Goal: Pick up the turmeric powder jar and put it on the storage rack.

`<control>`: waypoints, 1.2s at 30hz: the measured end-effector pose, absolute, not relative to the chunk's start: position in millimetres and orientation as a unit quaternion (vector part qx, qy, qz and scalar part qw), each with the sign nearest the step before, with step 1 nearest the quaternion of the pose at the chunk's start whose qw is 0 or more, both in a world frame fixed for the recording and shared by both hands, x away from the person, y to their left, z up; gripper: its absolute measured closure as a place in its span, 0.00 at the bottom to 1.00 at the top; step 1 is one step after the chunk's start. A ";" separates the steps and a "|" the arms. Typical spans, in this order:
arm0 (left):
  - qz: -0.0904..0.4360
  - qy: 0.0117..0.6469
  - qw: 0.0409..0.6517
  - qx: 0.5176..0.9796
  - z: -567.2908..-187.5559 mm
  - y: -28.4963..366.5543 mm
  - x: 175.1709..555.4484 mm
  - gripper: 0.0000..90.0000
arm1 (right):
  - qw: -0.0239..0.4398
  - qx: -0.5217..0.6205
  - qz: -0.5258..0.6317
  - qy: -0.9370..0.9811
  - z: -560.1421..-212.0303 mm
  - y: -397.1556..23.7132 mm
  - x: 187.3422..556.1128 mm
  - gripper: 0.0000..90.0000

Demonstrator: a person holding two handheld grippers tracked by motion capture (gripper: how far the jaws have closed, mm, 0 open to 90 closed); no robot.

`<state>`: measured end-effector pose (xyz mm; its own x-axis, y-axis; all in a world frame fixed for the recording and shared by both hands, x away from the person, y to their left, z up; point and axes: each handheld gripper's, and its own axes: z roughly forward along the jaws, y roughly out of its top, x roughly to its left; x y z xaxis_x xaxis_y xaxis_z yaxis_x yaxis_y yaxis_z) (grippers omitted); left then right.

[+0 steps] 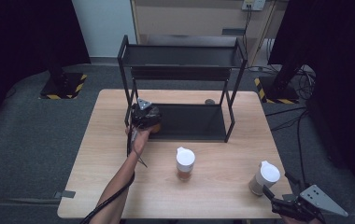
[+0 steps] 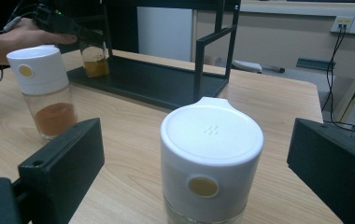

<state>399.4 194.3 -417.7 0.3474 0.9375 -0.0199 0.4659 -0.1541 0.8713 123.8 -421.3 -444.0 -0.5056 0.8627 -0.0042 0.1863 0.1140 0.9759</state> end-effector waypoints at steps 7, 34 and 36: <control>0.286 0.494 0.421 0.705 -420.1 193.3 397.9 0.38 | 0.312 0.387 0.541 0.678 -443.8 -421.1 123.6 0.04; 0.286 0.471 0.443 0.707 -387.2 189.5 398.0 0.01 | 0.311 0.386 0.542 0.678 -443.7 -420.9 123.5 0.04; 0.292 0.466 0.448 0.705 -382.8 190.9 395.3 0.00 | 0.311 0.386 0.542 0.678 -443.5 -420.7 123.4 0.04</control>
